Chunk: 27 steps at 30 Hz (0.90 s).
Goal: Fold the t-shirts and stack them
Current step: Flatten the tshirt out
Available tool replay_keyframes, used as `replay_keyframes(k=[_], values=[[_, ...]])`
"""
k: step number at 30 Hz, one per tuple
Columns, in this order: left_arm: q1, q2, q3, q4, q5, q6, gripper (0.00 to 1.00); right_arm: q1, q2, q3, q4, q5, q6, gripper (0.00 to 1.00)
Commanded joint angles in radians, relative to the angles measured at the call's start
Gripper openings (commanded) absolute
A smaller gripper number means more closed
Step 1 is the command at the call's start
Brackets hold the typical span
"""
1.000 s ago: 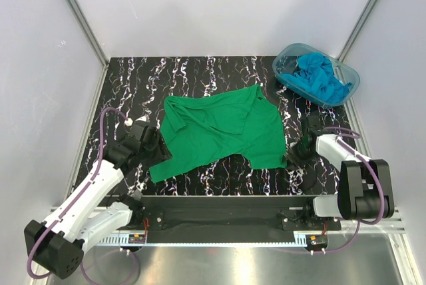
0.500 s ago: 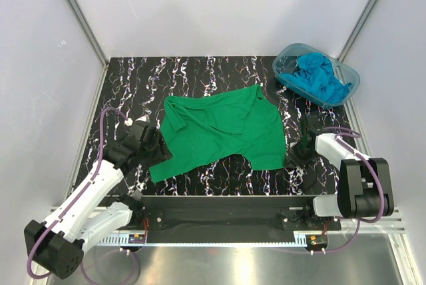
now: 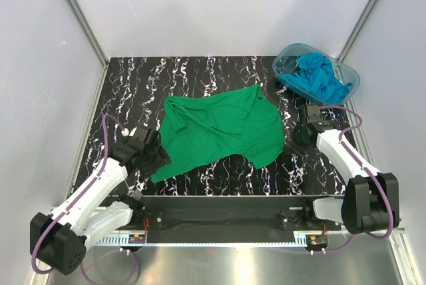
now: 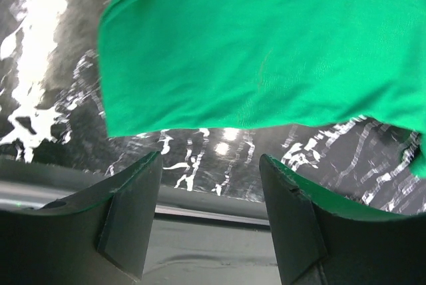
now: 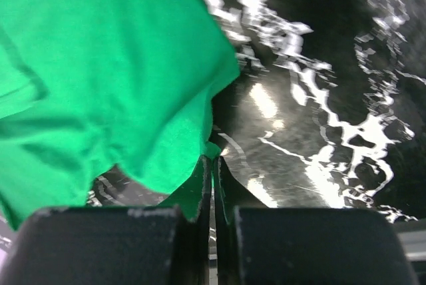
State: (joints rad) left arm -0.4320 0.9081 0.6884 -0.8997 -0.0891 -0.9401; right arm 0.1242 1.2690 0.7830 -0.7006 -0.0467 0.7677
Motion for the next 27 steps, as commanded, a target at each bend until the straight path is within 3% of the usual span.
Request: replay_keyframes(k=[1, 6, 12, 27], values=[[0.021, 0.023, -0.02, -0.022, -0.066, -0.106, 0.65, 0.02, -0.025, 0.055, -0.03, -0.002, -0.036, 0.0], [0.036, 0.064, -0.068, -0.123, -0.08, -0.268, 0.62, 0.022, -0.051, 0.059, -0.04, -0.002, -0.036, 0.0], [0.047, 0.092, -0.164, -0.091, -0.081, -0.37, 0.55, 0.022, -0.068, 0.061, -0.042, -0.002, -0.047, 0.0], [0.058, 0.087, -0.181, 0.004, -0.178, -0.339, 0.53, 0.022, -0.086, 0.087, -0.054, 0.002, -0.077, 0.0]])
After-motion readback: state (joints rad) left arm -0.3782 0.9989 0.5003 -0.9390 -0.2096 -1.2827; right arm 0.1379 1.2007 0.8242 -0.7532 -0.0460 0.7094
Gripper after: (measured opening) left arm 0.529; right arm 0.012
